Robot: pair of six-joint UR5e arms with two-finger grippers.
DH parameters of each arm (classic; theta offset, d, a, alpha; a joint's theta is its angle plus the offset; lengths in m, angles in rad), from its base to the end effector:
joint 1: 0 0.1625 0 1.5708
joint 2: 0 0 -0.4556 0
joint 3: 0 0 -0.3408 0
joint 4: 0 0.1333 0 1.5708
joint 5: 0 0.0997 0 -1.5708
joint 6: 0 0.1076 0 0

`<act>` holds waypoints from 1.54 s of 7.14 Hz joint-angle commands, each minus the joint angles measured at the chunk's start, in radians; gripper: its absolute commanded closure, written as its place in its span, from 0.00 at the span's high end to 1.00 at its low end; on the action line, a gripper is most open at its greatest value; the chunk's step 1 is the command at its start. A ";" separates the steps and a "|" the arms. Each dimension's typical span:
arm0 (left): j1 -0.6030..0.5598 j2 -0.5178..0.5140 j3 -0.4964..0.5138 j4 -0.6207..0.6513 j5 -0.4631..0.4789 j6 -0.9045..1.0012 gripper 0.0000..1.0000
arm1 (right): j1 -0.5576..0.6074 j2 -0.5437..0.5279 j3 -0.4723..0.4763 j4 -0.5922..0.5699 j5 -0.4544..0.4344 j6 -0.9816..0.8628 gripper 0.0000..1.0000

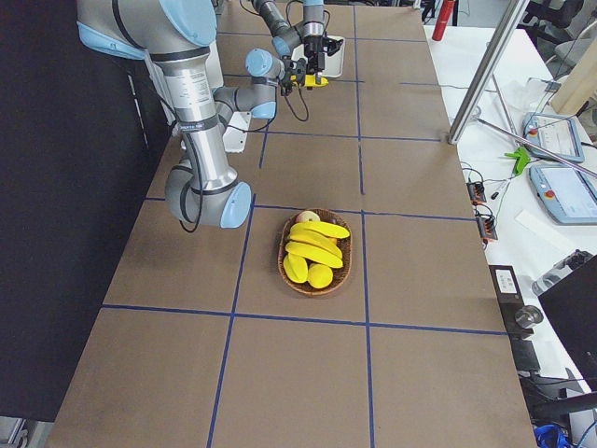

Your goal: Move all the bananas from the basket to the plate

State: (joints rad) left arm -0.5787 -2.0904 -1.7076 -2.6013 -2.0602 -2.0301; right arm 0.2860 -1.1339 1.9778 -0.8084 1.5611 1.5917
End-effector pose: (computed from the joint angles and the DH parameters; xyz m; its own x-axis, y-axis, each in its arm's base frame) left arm 0.4395 -0.3859 0.2400 -0.1276 -0.3840 -0.9145 0.0393 0.9193 -0.3915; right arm -0.4641 -0.2765 0.2172 -0.0401 0.0100 0.9991 -0.2906 0.9566 -0.0212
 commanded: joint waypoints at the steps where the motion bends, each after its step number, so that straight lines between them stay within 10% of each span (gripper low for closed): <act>1: -0.003 0.030 -0.030 0.001 -0.005 0.010 0.82 | 0.002 -0.003 0.001 0.000 0.001 0.001 0.02; 2: -0.003 0.030 -0.038 0.003 -0.002 0.004 0.26 | 0.002 -0.003 0.001 0.000 0.001 0.001 0.02; 3: -0.003 0.032 -0.037 0.004 -0.003 0.007 0.00 | 0.002 -0.003 0.001 0.000 0.001 0.001 0.02; 4: -0.004 0.032 -0.038 0.004 -0.006 0.008 0.00 | 0.002 -0.003 0.001 0.000 0.002 0.002 0.08; 5: -0.004 0.032 -0.038 0.004 -0.006 0.007 0.00 | 0.002 -0.001 0.003 -0.002 0.001 0.005 0.83; 6: -0.004 0.032 -0.038 0.004 -0.006 0.008 0.00 | 0.002 -0.010 0.004 0.000 0.001 0.005 1.00; 11: -0.119 0.116 -0.007 0.075 -0.020 0.072 0.00 | 0.048 -0.029 0.073 -0.082 0.019 -0.004 1.00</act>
State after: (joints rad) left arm -0.6524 -2.0107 -1.7179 -2.5627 -2.0705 -2.0035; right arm 0.3099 -1.1497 2.0124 -0.8396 1.5726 1.5929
